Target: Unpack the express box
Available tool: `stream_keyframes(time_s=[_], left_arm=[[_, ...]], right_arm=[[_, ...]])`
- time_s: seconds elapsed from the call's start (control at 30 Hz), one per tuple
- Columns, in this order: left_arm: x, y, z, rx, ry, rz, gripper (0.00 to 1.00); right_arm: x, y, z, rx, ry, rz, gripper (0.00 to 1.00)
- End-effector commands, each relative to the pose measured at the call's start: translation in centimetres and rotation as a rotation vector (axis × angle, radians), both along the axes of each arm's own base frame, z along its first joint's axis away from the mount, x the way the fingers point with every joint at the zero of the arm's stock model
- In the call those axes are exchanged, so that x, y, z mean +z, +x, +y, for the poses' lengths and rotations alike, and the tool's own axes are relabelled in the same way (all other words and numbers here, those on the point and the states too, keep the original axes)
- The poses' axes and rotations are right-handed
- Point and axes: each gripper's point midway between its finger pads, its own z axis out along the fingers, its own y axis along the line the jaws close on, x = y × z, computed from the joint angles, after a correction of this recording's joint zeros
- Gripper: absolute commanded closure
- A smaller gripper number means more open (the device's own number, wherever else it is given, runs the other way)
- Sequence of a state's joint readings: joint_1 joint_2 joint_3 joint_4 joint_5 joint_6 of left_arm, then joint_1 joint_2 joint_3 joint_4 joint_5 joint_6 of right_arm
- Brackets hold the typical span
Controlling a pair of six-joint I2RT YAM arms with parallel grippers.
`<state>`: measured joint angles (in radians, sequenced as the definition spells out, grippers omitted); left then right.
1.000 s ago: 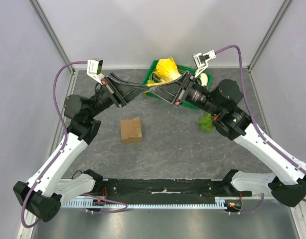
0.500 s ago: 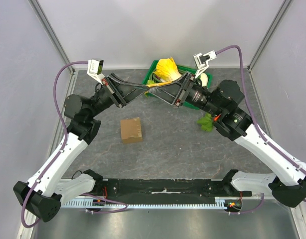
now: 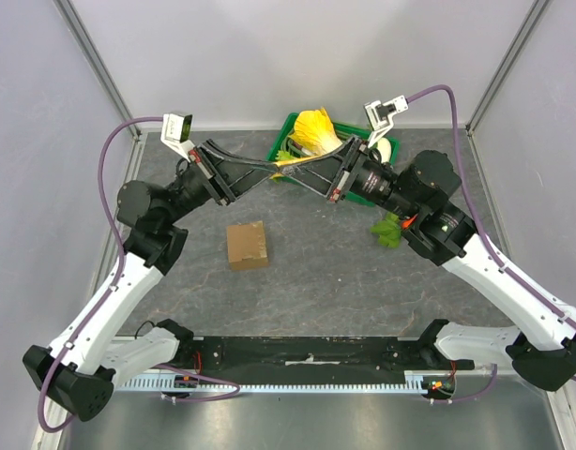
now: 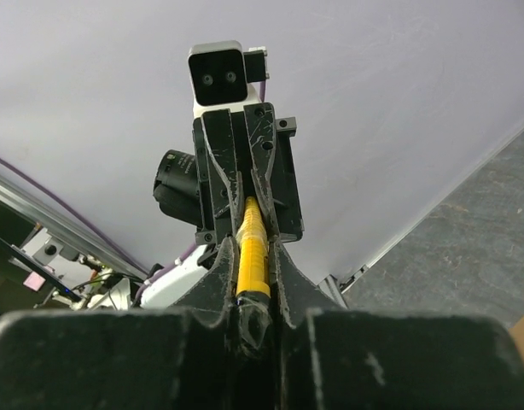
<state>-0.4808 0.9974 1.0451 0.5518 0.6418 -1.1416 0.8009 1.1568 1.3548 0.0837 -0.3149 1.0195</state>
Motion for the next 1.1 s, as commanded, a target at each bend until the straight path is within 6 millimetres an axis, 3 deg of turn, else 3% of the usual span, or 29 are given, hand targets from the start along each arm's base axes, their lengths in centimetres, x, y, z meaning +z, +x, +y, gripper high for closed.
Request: stream_keyframes(time_s=[0.0, 0.07, 0.1, 0.17, 0.2, 0.3, 0.37, 0.4, 0.47, 0.5, 0.6, 0.63, 0.67, 0.7, 0.73, 0.83, 1.07], left_arm=[[-0.5, -0.2, 0.2, 0.010, 0.033, 0.015, 0.98], [-1.1, 0.2, 0.2, 0.032, 0.067, 0.032, 0.96], [-0.9, 0.1, 0.2, 0.037, 0.074, 0.026, 0.80], [-1.4, 0.6, 0.2, 0.064, 0.122, 0.053, 0.63], [-1.7, 0.9, 0.2, 0.078, 0.143, 0.070, 0.47], [-3.8, 2.6, 1.1, 0.179, 0.248, 0.168, 0.22], [-4.3, 4.2, 2.6, 0.315, 0.302, 0.211, 0.18], [-6.6, 4.9, 3.6, 0.367, 0.373, 0.308, 0.16], [-8.4, 6.6, 5.9, 0.518, 0.440, 0.392, 0.14], [-11.1, 7.1, 7.4, 0.574, 0.513, 0.497, 0.13], [-16.0, 8.4, 10.4, 0.683, 0.610, 0.637, 0.11], [-17.2, 8.6, 10.9, 0.694, 0.627, 0.658, 0.11], [-20.1, 8.7, 11.4, 0.701, 0.665, 0.711, 0.11], [-21.2, 8.8, 11.6, 0.706, 0.672, 0.720, 0.11], [-24.0, 8.7, 11.9, 0.704, 0.714, 0.765, 0.11], [-28.4, 8.6, 12.2, 0.687, 0.774, 0.817, 0.11], [-35.0, 8.2, 12.6, 0.668, 0.852, 0.893, 0.11]], right_arm=[[2.4, -0.7, -1.0, -0.008, 0.054, -0.035, 0.96], [1.5, -0.1, -0.8, -0.029, 0.032, -0.008, 1.00], [1.1, 0.1, -0.8, -0.034, 0.023, 0.002, 1.00], [0.0, 0.7, -0.8, -0.054, -0.006, 0.031, 1.00], [-0.4, 1.0, -0.9, -0.068, -0.017, 0.029, 1.00], [-1.6, 2.0, -1.5, -0.135, -0.079, 0.019, 1.00], [-2.4, 2.8, -2.2, -0.196, -0.123, 0.021, 1.00], [-2.8, 3.2, -2.5, -0.222, -0.149, 0.013, 1.00], [-4.3, 4.0, -3.3, -0.282, -0.229, -0.005, 1.00], [-4.9, 4.8, -3.8, -0.334, -0.256, 0.000, 1.00], [-7.3, 6.4, -4.9, -0.429, -0.366, -0.013, 1.00], [-8.5, 6.9, -5.2, -0.452, -0.423, -0.028, 1.00], [-9.3, 7.2, -5.4, -0.469, -0.452, -0.030, 1.00], [-10.1, 7.9, -5.7, -0.502, -0.480, -0.027, 1.00], [-11.5, 8.2, -5.8, -0.513, -0.514, -0.017, 1.00], [-14.3, 8.9, -5.8, -0.552, -0.588, -0.023, 1.00], [-19.5, 7.8, -2.3, -0.530, -0.694, -0.064, 1.00]])
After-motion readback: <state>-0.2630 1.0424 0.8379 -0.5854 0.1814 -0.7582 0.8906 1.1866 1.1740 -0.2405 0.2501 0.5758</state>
